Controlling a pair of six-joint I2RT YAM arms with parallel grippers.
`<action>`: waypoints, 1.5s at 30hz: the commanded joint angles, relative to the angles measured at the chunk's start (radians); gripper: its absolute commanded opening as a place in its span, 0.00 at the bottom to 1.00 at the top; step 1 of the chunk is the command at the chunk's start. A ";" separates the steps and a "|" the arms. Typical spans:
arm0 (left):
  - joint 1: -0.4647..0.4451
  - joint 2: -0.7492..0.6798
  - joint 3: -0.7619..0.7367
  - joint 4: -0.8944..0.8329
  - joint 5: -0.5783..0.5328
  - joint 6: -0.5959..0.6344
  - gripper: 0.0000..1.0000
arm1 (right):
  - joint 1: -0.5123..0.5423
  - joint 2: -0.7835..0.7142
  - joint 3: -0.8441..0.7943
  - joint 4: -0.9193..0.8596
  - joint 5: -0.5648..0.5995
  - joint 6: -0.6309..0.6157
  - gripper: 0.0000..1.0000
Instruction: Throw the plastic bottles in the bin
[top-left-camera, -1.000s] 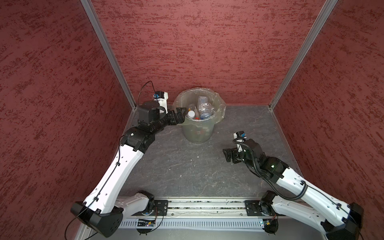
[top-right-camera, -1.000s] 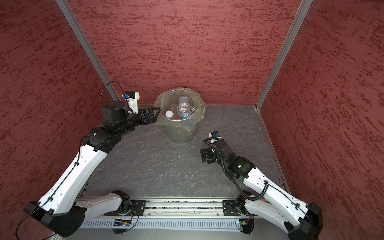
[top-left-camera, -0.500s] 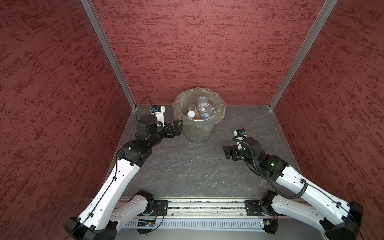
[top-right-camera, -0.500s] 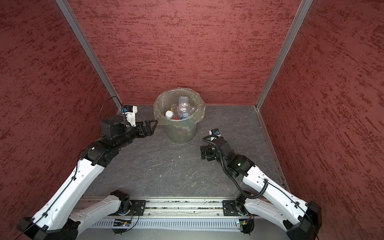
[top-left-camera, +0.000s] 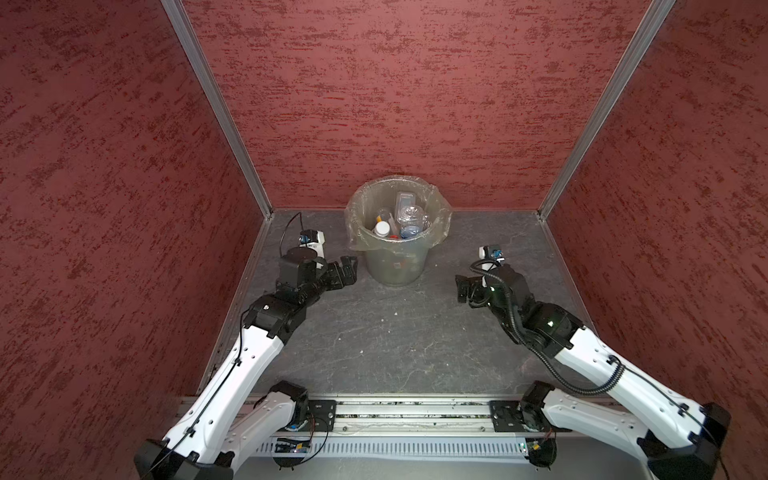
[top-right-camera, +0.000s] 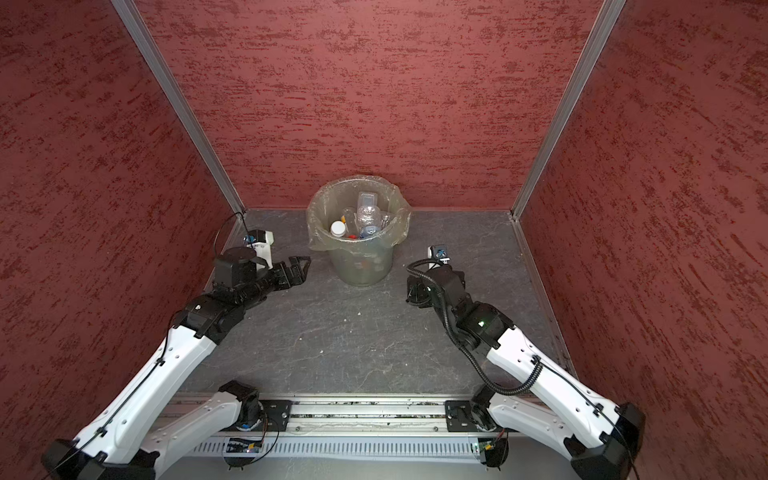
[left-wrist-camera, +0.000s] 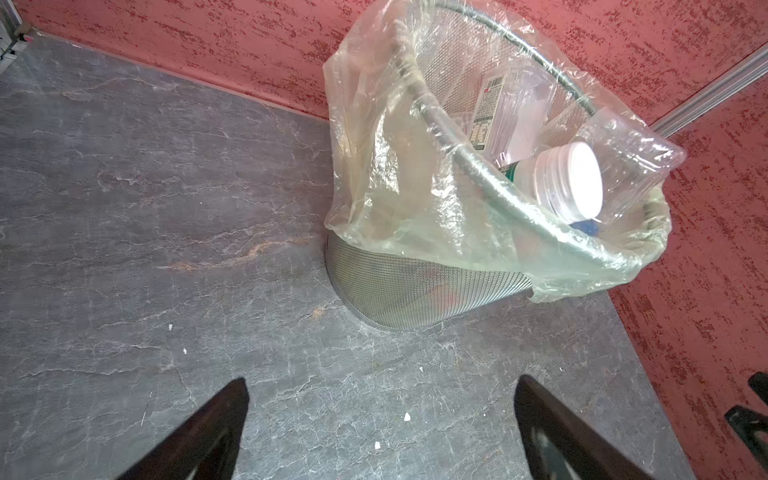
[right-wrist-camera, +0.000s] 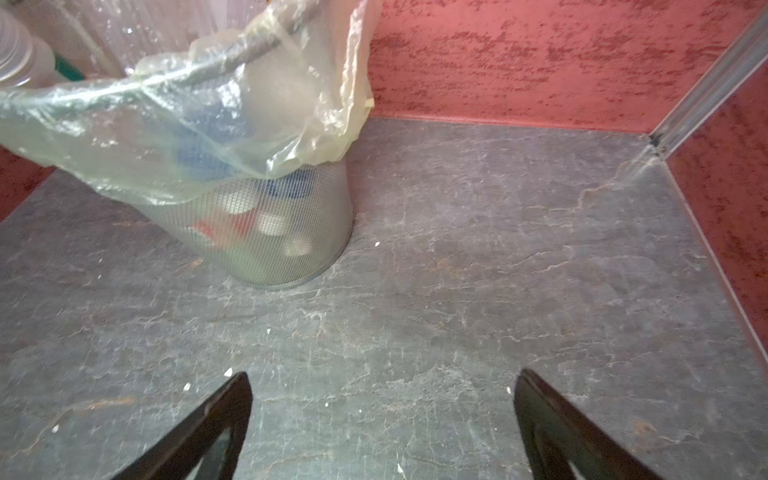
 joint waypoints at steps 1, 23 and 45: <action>0.005 -0.010 -0.013 0.081 -0.009 0.048 1.00 | -0.028 -0.028 0.024 0.030 0.118 0.002 0.98; 0.004 -0.144 -0.446 0.561 -0.372 0.271 1.00 | -0.162 -0.157 -0.238 0.561 0.185 -0.279 0.98; 0.430 0.157 -0.641 1.174 0.069 0.342 0.99 | -0.290 -0.042 -0.419 0.851 0.074 -0.334 0.98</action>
